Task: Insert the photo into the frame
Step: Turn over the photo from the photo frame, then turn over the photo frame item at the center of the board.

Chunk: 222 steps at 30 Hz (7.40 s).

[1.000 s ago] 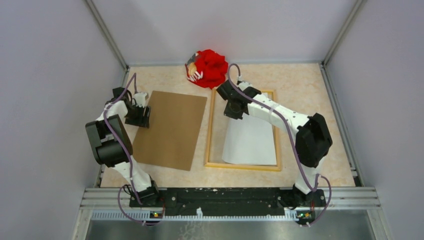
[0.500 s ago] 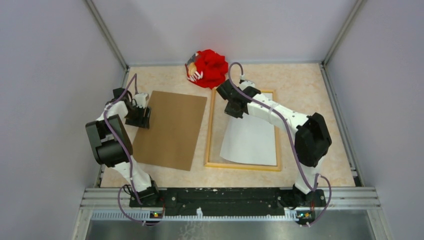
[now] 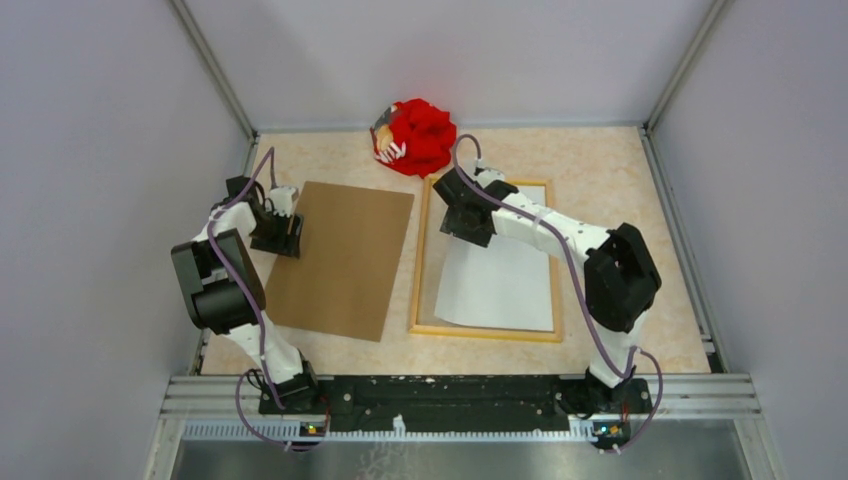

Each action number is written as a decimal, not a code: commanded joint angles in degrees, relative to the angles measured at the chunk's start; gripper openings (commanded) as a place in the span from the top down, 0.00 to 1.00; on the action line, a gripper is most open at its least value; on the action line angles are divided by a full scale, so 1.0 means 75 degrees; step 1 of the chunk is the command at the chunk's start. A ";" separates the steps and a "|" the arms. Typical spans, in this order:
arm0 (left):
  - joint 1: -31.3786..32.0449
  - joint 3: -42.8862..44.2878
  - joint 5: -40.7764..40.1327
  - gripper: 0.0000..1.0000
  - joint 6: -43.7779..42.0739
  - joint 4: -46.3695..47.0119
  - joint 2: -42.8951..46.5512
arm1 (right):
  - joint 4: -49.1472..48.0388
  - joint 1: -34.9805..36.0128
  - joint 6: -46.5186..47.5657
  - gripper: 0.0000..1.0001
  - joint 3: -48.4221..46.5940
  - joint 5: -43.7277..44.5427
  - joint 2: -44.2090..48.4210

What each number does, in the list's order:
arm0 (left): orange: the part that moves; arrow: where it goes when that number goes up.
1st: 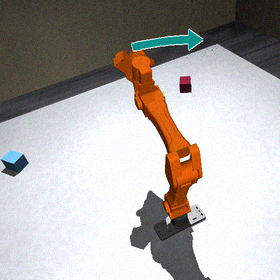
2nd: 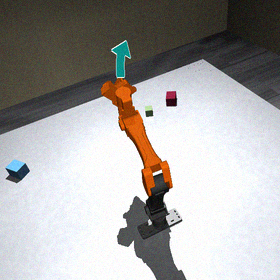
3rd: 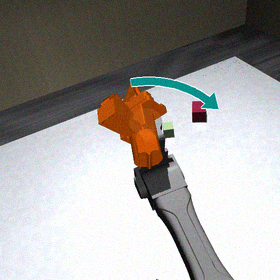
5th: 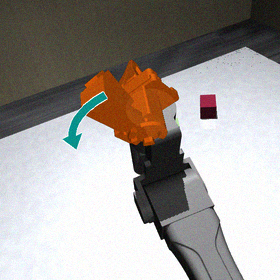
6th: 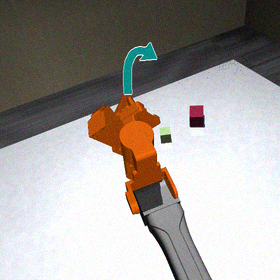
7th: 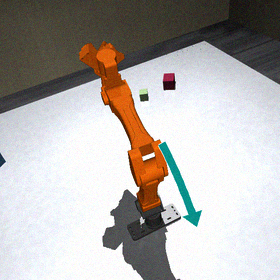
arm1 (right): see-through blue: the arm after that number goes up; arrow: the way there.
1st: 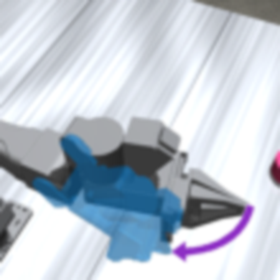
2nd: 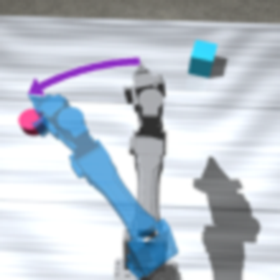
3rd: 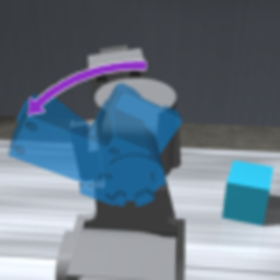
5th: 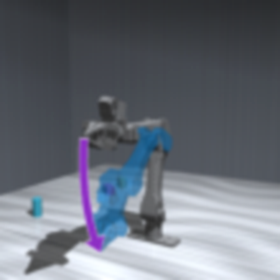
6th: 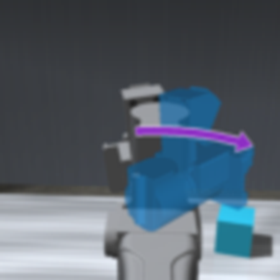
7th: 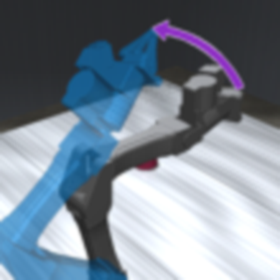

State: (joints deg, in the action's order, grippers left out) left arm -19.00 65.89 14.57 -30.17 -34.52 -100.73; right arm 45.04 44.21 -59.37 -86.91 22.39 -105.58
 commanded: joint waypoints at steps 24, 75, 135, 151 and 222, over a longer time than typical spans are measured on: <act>0.0035 0.0180 0.0225 0.29 -0.0136 -0.0119 0.0247 | -0.0812 -0.0046 0.0786 0.14 0.0335 -0.0628 0.0442; -0.0192 0.0015 -0.0211 0.34 0.0297 0.0905 -0.1061 | -0.3400 0.1129 -0.1017 0.16 -0.1583 -0.2893 -0.3318; 0.0703 -0.0603 0.0959 0.36 0.0305 0.0157 -0.0421 | -1.0970 0.0754 -0.1731 0.30 0.0284 -0.6888 -0.1237; 0.0712 -0.0426 0.1040 0.35 0.0407 -0.0011 -0.0315 | -0.8059 0.0623 -0.1014 0.71 0.1143 -0.6121 -0.0003; 0.4210 -0.2615 0.1766 0.62 -0.4951 0.4040 0.7478 | -0.5493 -0.1571 -0.2852 1.00 0.0946 -0.5225 0.3677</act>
State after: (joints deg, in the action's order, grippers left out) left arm 12.34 44.42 27.92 -68.62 -9.76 -43.86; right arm 11.51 31.88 -78.72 -79.90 -13.72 -82.43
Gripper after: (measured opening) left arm 0.489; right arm 0.025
